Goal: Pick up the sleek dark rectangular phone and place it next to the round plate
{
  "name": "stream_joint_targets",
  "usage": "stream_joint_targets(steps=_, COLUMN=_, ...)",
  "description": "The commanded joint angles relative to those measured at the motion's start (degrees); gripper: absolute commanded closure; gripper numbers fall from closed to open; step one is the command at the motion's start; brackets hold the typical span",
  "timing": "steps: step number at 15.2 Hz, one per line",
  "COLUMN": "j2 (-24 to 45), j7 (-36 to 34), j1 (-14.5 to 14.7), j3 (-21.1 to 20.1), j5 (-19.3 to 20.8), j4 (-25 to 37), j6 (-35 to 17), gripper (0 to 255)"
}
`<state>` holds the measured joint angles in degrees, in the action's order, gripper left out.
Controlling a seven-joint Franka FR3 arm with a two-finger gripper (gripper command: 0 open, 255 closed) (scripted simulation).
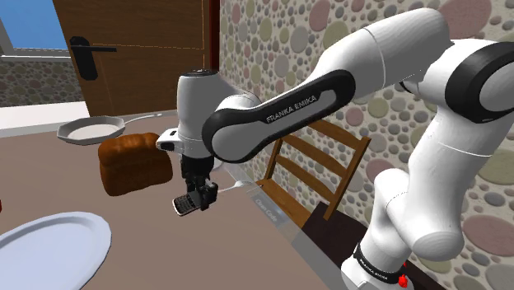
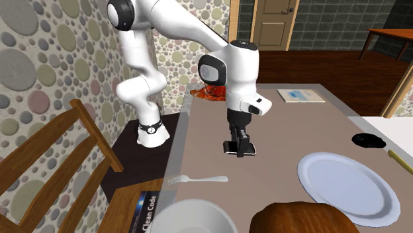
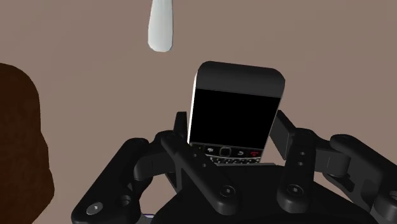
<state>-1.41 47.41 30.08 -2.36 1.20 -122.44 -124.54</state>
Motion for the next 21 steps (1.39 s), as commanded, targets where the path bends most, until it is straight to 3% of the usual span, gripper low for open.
stream_joint_targets(steps=1, j2=4.81, j7=0.36, j1=-0.23, j3=0.22, j5=0.19, j4=5.48, j6=0.68, gripper=255)
stream_joint_targets(steps=9, j2=23.17, j7=1.20, j1=-0.55, j3=0.62, j5=0.61, j4=31.01, j6=7.85, gripper=255)
stream_joint_targets(steps=11, j2=28.38, j7=1.43, j1=-0.57, j3=0.72, j5=0.67, j4=39.00, j6=10.62, gripper=255)
stream_joint_targets(steps=12, j2=32.96, j7=1.63, j1=-0.58, j3=0.79, j5=0.71, j4=46.23, j6=13.27, gripper=255)
stream_joint_targets(steps=21, j2=34.56, j7=1.48, j1=-0.60, j3=0.83, j5=0.81, j4=41.80, j6=7.24, gripper=255)
